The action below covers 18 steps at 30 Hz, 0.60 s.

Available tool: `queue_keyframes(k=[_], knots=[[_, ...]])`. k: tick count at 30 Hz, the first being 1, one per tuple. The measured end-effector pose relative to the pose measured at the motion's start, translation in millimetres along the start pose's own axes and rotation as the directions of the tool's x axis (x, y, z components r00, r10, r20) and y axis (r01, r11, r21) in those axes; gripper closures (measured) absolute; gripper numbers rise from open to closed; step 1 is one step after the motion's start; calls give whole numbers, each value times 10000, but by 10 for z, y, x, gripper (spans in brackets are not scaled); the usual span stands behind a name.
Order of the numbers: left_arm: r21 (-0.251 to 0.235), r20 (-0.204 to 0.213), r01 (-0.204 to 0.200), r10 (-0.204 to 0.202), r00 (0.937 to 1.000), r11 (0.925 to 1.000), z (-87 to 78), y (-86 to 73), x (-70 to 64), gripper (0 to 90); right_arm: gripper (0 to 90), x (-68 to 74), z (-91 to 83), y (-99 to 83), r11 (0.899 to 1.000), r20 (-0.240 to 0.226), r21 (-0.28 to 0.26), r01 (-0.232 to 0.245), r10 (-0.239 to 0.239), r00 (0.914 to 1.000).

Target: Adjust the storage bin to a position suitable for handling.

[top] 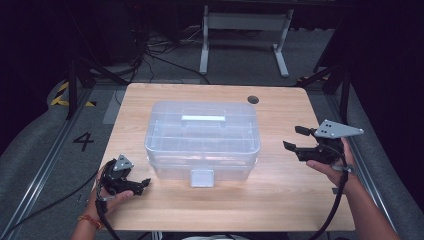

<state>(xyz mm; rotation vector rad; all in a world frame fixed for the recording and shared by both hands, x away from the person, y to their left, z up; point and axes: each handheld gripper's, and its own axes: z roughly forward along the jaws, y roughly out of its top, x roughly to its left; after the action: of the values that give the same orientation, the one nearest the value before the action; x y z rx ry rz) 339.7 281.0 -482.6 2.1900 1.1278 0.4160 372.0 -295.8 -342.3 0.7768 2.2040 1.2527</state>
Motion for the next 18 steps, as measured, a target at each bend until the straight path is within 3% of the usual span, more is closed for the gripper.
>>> queue_keyframes(k=[18], knots=[[9,-8,15,-15,10000,10000,-2,-1,-2,23,323,159,268,448,9978,-636,-309,588,-606,9961]])
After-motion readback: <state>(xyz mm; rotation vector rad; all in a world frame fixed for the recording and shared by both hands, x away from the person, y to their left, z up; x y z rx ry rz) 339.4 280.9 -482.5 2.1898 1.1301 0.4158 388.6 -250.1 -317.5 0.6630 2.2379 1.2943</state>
